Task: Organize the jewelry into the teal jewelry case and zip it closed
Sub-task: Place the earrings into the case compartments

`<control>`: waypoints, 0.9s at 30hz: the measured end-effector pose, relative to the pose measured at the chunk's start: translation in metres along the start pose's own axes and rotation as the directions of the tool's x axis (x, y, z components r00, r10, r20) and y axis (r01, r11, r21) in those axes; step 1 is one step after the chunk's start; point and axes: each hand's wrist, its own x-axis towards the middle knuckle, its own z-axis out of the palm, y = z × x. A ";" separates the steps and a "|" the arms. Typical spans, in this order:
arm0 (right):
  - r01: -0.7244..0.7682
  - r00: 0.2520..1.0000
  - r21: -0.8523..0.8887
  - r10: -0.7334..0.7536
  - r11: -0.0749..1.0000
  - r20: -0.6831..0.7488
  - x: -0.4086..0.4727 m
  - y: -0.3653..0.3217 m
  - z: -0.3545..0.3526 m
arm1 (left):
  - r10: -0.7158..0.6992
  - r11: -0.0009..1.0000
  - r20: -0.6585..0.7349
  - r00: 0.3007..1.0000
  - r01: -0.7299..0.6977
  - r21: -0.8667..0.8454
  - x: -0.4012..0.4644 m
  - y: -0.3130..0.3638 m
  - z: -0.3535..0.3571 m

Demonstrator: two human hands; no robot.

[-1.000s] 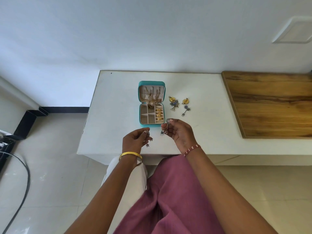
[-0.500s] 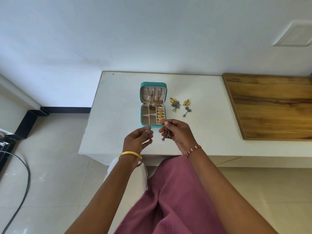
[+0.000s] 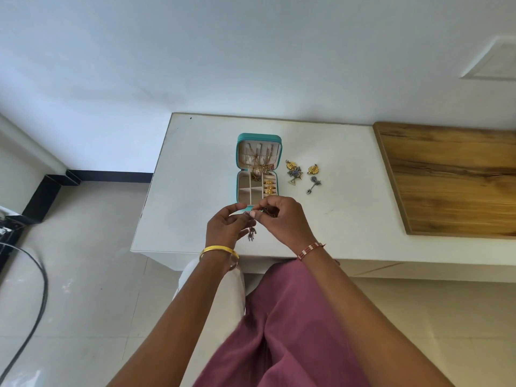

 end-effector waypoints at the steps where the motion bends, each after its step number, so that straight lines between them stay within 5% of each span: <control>1: 0.000 1.000 0.006 0.000 1.000 -0.004 0.001 0.000 0.001 | 0.007 1.000 -0.002 1.000 -0.007 -0.002 0.002 0.001 0.000; 9: 0.008 0.997 0.135 0.002 0.991 -0.073 0.034 -0.010 -0.005 | 0.036 0.999 -0.071 0.997 -0.034 0.034 0.023 0.008 0.007; 18: -0.081 0.995 0.251 0.092 0.965 -0.030 0.070 -0.011 -0.008 | 0.152 0.903 -0.200 0.968 -0.054 0.426 0.044 -0.033 -0.009; 27: -0.235 0.967 0.133 0.245 0.963 -0.072 0.083 0.013 0.009 | 0.143 0.898 -0.160 0.977 -0.060 0.435 0.047 -0.037 -0.012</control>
